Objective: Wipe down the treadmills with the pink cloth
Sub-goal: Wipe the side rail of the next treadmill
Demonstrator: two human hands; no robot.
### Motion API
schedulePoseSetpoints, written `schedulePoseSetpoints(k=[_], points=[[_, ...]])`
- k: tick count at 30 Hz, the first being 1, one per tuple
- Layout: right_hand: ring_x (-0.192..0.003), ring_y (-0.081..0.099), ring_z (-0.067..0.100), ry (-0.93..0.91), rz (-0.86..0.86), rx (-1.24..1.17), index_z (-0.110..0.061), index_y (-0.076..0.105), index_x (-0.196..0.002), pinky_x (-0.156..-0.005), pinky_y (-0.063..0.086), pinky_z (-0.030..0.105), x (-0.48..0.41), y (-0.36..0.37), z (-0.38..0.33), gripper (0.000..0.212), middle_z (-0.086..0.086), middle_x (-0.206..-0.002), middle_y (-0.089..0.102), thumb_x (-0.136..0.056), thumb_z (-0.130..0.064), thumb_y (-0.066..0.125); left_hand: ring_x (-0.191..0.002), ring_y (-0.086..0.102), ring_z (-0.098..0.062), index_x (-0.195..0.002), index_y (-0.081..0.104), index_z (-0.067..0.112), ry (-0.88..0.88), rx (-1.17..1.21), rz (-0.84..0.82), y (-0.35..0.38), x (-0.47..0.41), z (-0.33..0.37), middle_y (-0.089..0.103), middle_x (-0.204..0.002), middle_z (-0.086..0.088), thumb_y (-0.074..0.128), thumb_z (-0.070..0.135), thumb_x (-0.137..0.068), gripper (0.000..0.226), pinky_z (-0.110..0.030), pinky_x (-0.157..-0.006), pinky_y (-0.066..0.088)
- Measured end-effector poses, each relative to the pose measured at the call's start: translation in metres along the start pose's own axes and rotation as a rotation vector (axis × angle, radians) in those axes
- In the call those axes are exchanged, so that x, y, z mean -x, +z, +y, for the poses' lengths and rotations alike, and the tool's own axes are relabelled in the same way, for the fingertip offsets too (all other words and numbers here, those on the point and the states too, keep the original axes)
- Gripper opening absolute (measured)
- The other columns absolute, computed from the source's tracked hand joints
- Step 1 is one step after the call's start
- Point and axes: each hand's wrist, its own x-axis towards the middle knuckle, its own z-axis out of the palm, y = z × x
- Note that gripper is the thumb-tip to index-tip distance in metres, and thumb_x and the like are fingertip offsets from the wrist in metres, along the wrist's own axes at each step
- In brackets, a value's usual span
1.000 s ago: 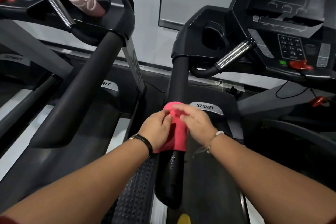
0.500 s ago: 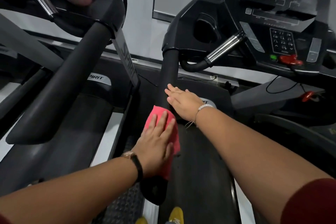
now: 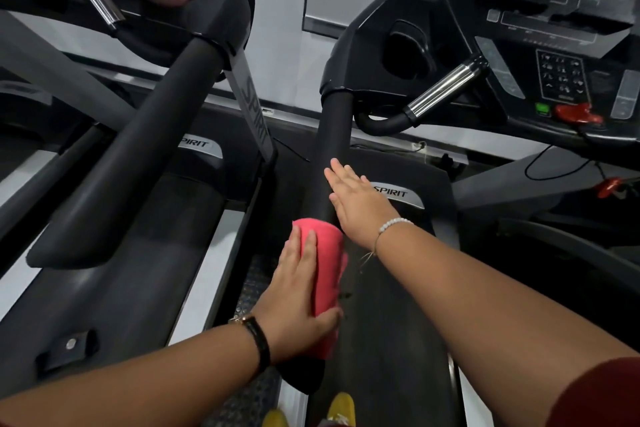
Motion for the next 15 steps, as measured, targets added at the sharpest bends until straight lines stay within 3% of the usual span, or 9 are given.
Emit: schedulePoseSetpoints(k=[3, 6, 8, 10, 12, 15], points=[[-0.145, 0.005, 0.019, -0.005, 0.001, -0.009, -0.013, 0.015, -0.148, -0.118, 0.007, 0.035, 0.000, 0.000, 0.000, 0.049, 0.002, -0.158, 0.003, -0.101, -0.020, 0.026, -0.141, -0.024, -0.014, -0.137, -0.032, 0.032, 0.028, 0.052, -0.043, -0.005, -0.003, -0.011, -0.041, -0.146, 0.010, 0.059, 0.059, -0.060, 0.122, -0.037, -0.119, 0.007], [-0.145, 0.005, 0.019, -0.010, 0.002, -0.012, -0.013, 0.015, -0.148, -0.118, 0.009, 0.036, -0.001, -0.001, 0.000, 0.049, 0.002, -0.158, 0.003, -0.101, -0.020, 0.027, -0.145, -0.009, -0.015, -0.138, -0.030, 0.035, -0.055, 0.076, -0.016, -0.005, -0.004, -0.001, -0.037, -0.147, 0.012, 0.068, 0.046, -0.062, 0.125, -0.034, -0.116, 0.018], [-0.145, 0.006, 0.019, -0.011, 0.001, -0.014, -0.013, 0.016, -0.148, -0.118, 0.009, 0.036, -0.002, -0.001, 0.001, 0.049, 0.002, -0.158, 0.003, -0.101, -0.020, 0.027, -0.144, 0.008, -0.023, -0.143, -0.025, 0.031, -0.195, 0.025, 0.067, 0.002, -0.004, 0.015, -0.026, -0.153, 0.004, 0.068, 0.038, -0.066, 0.121, -0.034, -0.112, 0.026], [-0.145, 0.005, 0.019, -0.007, -0.007, -0.015, -0.014, 0.015, -0.148, -0.118, 0.008, 0.035, -0.001, -0.001, 0.000, 0.049, 0.002, -0.158, 0.002, -0.101, -0.020, 0.027, -0.142, 0.012, -0.030, -0.144, -0.021, 0.022, -0.279, -0.109, 0.144, 0.009, -0.001, 0.031, -0.017, -0.155, -0.009, 0.063, 0.035, -0.072, 0.112, -0.037, -0.113, 0.024], [-0.145, 0.005, 0.019, -0.007, -0.015, -0.010, -0.014, 0.014, -0.148, -0.118, 0.007, 0.035, -0.002, -0.003, 0.000, 0.049, 0.001, -0.158, 0.002, -0.101, -0.021, 0.027, -0.142, 0.008, -0.032, -0.144, -0.023, 0.021, -0.260, -0.181, 0.134, 0.013, 0.005, 0.037, -0.019, -0.154, -0.012, 0.060, 0.034, -0.075, 0.109, -0.037, -0.115, 0.018], [-0.145, 0.004, 0.018, -0.005, -0.030, -0.010, -0.014, 0.013, -0.149, -0.117, 0.006, 0.035, -0.002, -0.004, 0.001, 0.050, 0.001, -0.158, 0.001, -0.101, -0.021, 0.026, -0.141, 0.013, -0.029, -0.142, -0.026, 0.028, -0.223, -0.112, 0.067, 0.010, 0.007, 0.026, -0.025, -0.153, -0.005, 0.065, 0.037, -0.068, 0.118, -0.033, -0.111, 0.028]])
